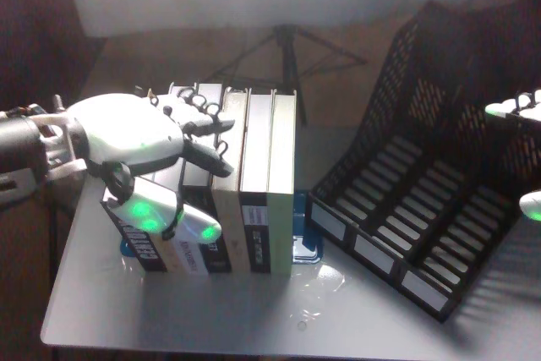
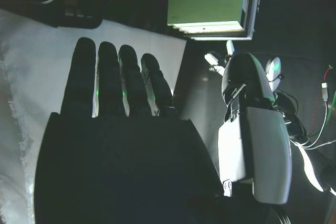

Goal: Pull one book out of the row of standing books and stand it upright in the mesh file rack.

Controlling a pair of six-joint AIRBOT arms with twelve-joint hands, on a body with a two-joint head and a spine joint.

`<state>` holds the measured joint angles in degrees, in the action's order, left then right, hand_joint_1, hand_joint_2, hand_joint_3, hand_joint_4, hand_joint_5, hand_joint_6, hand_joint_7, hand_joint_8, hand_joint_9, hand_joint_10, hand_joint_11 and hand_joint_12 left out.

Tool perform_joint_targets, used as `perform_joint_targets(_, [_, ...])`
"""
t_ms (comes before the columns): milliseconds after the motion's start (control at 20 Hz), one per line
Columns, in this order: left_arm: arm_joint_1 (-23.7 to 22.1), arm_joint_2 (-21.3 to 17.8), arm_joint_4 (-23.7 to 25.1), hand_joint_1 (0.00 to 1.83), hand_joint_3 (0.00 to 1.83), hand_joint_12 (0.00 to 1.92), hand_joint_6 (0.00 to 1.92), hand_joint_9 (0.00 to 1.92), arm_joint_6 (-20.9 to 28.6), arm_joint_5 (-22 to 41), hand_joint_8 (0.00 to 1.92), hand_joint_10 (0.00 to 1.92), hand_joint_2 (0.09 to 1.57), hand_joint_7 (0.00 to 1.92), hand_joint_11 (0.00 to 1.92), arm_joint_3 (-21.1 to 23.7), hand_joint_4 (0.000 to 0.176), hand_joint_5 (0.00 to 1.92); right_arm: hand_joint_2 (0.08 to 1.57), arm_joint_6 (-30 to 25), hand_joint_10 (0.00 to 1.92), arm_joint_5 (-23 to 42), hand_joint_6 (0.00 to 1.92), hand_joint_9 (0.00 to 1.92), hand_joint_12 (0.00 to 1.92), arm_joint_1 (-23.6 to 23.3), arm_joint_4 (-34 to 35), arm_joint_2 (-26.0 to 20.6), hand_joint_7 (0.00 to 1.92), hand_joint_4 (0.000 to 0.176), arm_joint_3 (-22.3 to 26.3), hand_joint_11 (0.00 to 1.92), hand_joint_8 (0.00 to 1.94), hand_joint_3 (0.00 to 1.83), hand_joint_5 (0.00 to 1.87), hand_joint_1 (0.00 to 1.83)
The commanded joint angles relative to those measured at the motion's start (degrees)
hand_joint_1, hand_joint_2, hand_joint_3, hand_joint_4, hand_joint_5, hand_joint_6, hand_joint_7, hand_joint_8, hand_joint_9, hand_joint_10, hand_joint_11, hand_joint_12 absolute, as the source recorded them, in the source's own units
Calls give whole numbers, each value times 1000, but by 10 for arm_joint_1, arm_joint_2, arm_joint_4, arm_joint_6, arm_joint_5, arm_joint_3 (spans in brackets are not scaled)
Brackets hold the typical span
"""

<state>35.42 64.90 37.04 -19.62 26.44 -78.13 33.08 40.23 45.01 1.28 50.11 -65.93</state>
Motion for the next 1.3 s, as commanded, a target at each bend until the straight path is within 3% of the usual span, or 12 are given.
perform_joint_targets(0, [-4, -1, -6, 119, 0, 0, 1, 0, 3, 38, 0, 0, 1046, 0, 0, 1, 70, 496, 1224, -2, 0, 59, 0, 0, 0, 0, 13, -4, 0, 20, -2, 0, 0, 5, 0, 376])
perform_joint_targets(100, [-8, 2, 9, 132, 0, 0, 7, 0, 5, 29, 0, 0, 1045, 0, 0, 1, 57, 513, 1227, -2, 0, 60, 0, 0, 0, 3, 15, -4, 0, 9, -2, 0, 0, 5, 0, 378])
perform_joint_targets(150, [-11, 4, 20, 141, 0, 0, 5, 0, 5, 21, 0, 0, 1046, 0, 0, 1, 53, 511, 1223, -2, 0, 60, 0, 0, 0, 3, 16, -3, 0, 19, -2, 0, 0, 3, 0, 363])
perform_joint_targets(500, [-15, 2, 76, 191, 6, 0, 25, 0, 12, -2, 0, 0, 1068, 0, 0, 16, 19, 587, 1229, -2, 0, 64, 0, 0, 23, 10, 22, -2, 0, 20, -2, 22, 0, 2, 0, 361])
perform_joint_targets(550, [-14, 1, 81, 139, 5, 0, 19, 0, 12, -2, 0, 0, 1068, 0, 0, 19, 32, 583, 1233, -2, 0, 65, 0, 0, 318, 11, 24, -2, 0, 18, -2, 4, 0, 0, 0, 369])
perform_joint_targets(600, [-10, -1, 83, 121, 5, 0, 16, 0, 12, -2, 0, 0, 1070, 0, 0, 23, 41, 580, 1230, -2, 0, 66, 0, 0, 322, 11, 25, -2, 0, 22, -1, 0, 0, 0, 0, 358])
perform_joint_targets(700, [0, -3, 77, 90, 7, 0, 12, 0, 12, 1, 0, 0, 1076, 0, 0, 26, 49, 580, 1230, -2, 0, 67, 0, 0, 20, 14, 27, -2, 0, 12, -1, 0, 0, 0, 0, 346])
perform_joint_targets(800, [4, -3, 77, 108, 9, 0, 11, 0, 11, 1, 0, 0, 1085, 0, 0, 29, 38, 584, 1231, -2, 0, 69, 0, 0, 0, 16, 29, -1, 0, 11, -1, 0, 0, 0, 0, 347])
perform_joint_targets(1050, [21, -6, 69, 22, 0, 0, 6, 0, 16, 13, 0, 0, 1075, 0, 0, 40, 49, 579, 1226, -2, 0, 70, 0, 0, 0, 19, 32, -1, 0, 12, 0, 0, 0, 0, 0, 348])
perform_joint_targets(1100, [29, -9, 58, 33, 1, 0, 9, 0, 11, 18, 0, 0, 1076, 0, 0, 45, 37, 590, 1226, -2, 0, 70, 0, 0, 0, 20, 33, -1, 0, 19, 0, 0, 0, 0, 0, 337])
perform_joint_targets(1150, [35, -12, 49, 6, 0, 0, 12, 0, 5, 21, 0, 0, 1074, 0, 0, 49, 43, 599, 1224, -2, 0, 70, 0, 0, 0, 20, 33, -1, 0, 24, 0, 0, 0, 0, 0, 336])
perform_joint_targets(1250, [50, -19, 25, 0, 4, 0, 6, 0, -9, 32, 0, 0, 1083, 0, 0, 61, 40, 590, 1227, -2, 0, 70, 0, 0, 0, 20, 33, -1, 0, 14, 1, 0, 0, 0, 0, 344])
